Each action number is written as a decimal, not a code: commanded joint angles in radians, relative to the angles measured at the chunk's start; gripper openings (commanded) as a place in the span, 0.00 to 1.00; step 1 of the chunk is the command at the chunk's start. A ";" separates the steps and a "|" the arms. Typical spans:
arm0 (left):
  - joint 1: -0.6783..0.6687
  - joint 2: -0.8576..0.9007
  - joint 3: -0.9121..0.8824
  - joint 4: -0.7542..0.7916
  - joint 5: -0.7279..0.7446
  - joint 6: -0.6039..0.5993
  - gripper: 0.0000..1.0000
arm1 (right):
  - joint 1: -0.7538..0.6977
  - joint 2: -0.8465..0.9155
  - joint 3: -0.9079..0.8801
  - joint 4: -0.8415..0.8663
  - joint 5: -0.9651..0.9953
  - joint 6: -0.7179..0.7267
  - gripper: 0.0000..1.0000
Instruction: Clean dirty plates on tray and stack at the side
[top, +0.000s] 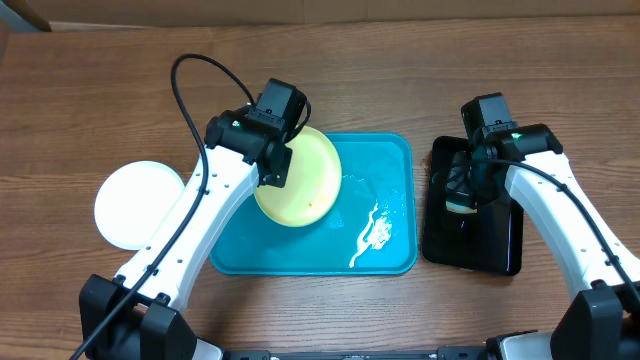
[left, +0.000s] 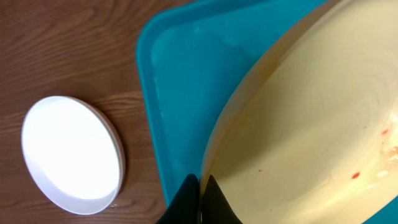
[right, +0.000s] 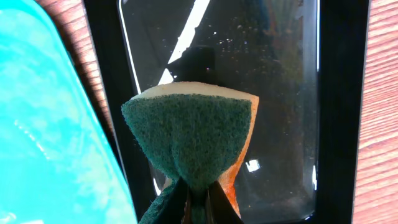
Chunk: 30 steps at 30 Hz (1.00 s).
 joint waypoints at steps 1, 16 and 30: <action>-0.006 0.009 -0.005 -0.027 -0.085 -0.096 0.04 | 0.000 -0.008 -0.003 0.020 -0.061 -0.036 0.04; -0.007 0.013 -0.005 -0.011 -0.068 -0.147 0.04 | 0.000 -0.008 -0.091 0.084 0.068 0.043 0.04; -0.007 0.013 -0.005 -0.010 -0.035 -0.146 0.04 | -0.001 -0.008 -0.528 0.634 -0.280 0.099 0.04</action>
